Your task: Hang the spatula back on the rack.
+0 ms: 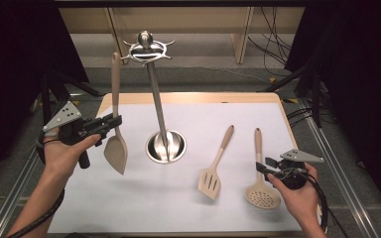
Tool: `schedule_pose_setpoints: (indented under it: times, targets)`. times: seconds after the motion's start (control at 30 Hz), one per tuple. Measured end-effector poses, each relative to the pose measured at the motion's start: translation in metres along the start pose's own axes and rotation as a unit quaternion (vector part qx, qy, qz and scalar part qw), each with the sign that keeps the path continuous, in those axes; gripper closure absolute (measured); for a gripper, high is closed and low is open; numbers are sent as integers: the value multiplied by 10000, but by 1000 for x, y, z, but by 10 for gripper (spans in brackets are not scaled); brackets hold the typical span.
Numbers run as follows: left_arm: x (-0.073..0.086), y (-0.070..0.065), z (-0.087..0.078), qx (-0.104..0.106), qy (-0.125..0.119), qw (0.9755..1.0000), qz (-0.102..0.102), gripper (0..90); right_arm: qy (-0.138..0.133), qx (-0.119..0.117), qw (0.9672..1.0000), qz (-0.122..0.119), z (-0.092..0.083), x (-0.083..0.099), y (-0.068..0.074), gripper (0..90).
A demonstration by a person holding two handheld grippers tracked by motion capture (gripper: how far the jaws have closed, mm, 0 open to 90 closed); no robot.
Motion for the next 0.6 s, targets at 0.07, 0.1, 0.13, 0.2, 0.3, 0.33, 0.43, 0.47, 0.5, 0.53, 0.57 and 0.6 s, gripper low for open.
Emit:
schedule_pose_setpoints:
  times: [0.07, 0.1, 0.13, 0.2, 0.3, 0.33, 0.43, 0.47, 0.5, 0.53, 0.57, 0.6]
  targets:
    - [0, 0, 2, 22, 14, 10000, 13, 779, 2, -2, 10000, 9, 0, 0, 0, 556]
    - [0, 0, 2, 22, 14, 10000, 13, 779, 3, -3, 10000, 7, 0, 0, 0, 556]
    - [0, 0, 3, 26, 48, 10000, 13, 779, 0, -1, 10000, -2, 0, 0, 0, 556]
    - [0, 0, 4, 39, 72, 10000, 30, 779, 0, -3, 10000, -2, 0, 0, 0, 556]
    - [1, -2, 6, 68, 90, 9999, 20, 779, 5, 0, 10000, 5, 0, 0, 0, 556]
    - [1, -2, 6, 68, 90, 9999, 20, 779, -11, 16, 10000, -37, 1, 0, -1, 556]
    - [2, -2, 7, 77, 121, 9999, 34, 779, 8, 0, 10000, 4, 0, 0, 0, 556]
    - [2, -2, 8, 79, 127, 9999, 28, 779, 0, -1, 10000, -2, 0, 0, 0, 556]
    - [2, -2, 8, 85, 125, 9999, 31, 779, 1, 0, 10000, -4, 0, 0, 0, 556]
    - [2, -2, 9, 87, 132, 9999, 34, 779, 4, 1, 10000, -2, 0, 0, 0, 556]
    - [2, -2, 10, 94, 132, 9999, 32, 779, -11, 5, 10000, -30, 1, 0, 0, 556]
    - [2, -2, 10, 92, 152, 9998, 25, 779, -9, 5, 10000, -29, 1, 0, 0, 556]
Point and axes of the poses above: each handheld gripper's, and its own axes: z roughly forward along the jaws, x roughly out of its underside, y roughly to its left, the point moved 9 cm from there along z, roughly forward along the jaws, and after that the axes turned 2 degrees about y, right-handed, at the moved point
